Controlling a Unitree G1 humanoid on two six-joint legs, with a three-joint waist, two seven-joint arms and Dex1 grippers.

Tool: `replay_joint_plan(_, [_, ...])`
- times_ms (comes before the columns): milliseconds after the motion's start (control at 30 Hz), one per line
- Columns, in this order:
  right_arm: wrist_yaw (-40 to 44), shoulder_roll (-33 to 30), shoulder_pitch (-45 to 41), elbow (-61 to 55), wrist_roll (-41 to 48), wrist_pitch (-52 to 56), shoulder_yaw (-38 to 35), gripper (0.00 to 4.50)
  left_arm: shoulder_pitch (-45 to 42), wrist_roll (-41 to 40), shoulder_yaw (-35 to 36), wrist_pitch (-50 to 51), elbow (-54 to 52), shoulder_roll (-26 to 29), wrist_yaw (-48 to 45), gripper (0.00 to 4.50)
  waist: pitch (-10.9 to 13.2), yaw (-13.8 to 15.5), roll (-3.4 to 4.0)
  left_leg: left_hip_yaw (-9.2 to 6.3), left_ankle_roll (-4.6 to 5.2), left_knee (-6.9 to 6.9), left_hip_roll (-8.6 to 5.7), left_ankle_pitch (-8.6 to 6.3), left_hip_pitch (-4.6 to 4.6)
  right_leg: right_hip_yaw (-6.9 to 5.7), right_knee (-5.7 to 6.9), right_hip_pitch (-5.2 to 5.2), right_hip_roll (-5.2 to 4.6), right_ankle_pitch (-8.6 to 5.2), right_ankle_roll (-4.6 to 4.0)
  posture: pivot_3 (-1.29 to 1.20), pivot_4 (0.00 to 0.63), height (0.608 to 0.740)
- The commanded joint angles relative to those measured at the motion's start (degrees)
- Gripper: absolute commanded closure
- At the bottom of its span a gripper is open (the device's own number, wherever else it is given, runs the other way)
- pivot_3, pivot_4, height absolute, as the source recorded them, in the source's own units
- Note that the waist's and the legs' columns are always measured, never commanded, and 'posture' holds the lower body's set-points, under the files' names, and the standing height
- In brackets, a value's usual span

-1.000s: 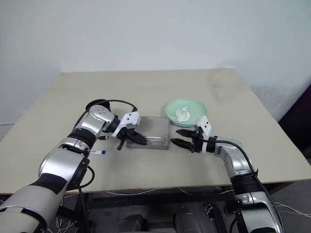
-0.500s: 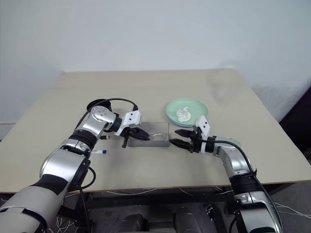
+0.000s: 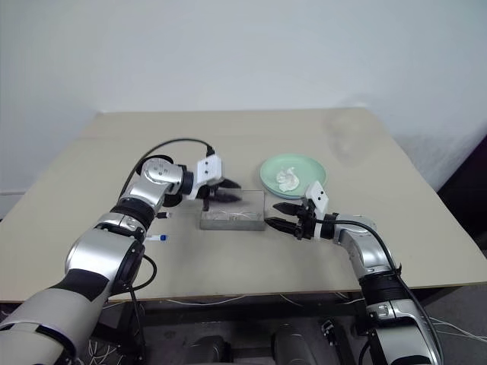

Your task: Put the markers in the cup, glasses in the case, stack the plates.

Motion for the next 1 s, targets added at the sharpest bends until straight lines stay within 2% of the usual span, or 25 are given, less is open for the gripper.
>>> replay_joint_plan(33, [-0.2,0.3,-2.0,-1.2,0.2,-1.2,-0.8,1.75,-2.2,3.7,-1.2,-2.0,0.7,0.3,9.9,4.43,0.0,0.0,0.00,0.00,0.00,0.00,-0.01,0.00,0.00,0.00,0.00,0.00,0.00,0.01,0.01,0.00,0.000,0.737])
replay_joint_plan(200, [-0.6,0.6,-2.6,-1.1,0.2,-1.6,-0.9,1.75,-3.0,11.6,-6.0,0.3,3.2,0.0,25.6,4.47,0.0,0.0,0.00,0.01,0.00,-0.02,0.00,0.00,0.02,-0.01,0.02,-0.01,0.00,0.03,0.05,0.00,0.000,0.737])
replay_joint_plan(533, [-2.1,0.8,-1.2,-5.3,1.2,-0.6,-1.3,1.75,-1.4,18.9,-11.1,4.4,6.2,-1.7,32.8,4.47,0.0,0.0,-0.02,0.01,-0.01,-0.04,-0.03,0.00,-0.03,-0.01,-0.03,-0.04,0.00,0.04,0.07,0.00,0.000,0.737])
replay_joint_plan(767, [-4.1,0.7,0.9,-8.9,1.8,0.7,-1.8,1.75,-0.3,21.2,-12.5,6.2,7.2,-2.3,32.7,4.47,0.0,0.0,-0.04,0.02,-0.01,-0.03,-0.03,0.00,-0.02,0.00,-0.02,-0.04,0.00,0.04,0.07,0.00,0.000,0.737])
replay_joint_plan(867, [-4.7,0.5,1.6,-10.0,2.1,1.1,-2.0,1.75,0.1,20.3,-11.6,6.3,7.2,-2.4,30.1,4.47,0.0,0.0,-0.06,0.02,-0.01,-0.03,-0.02,0.00,-0.02,-0.01,-0.01,-0.04,0.00,0.04,0.07,0.00,0.000,0.737])
replay_joint_plan(1000, [-5.1,0.5,2.4,-10.5,2.2,1.2,-2.1,1.75,-0.1,14.8,-6.5,6.9,6.8,-2.8,21.7,4.47,0.0,0.0,-0.06,0.03,-0.01,-0.04,-0.03,-0.01,-0.02,-0.01,-0.03,-0.02,0.00,0.04,0.07,0.00,0.000,0.737])
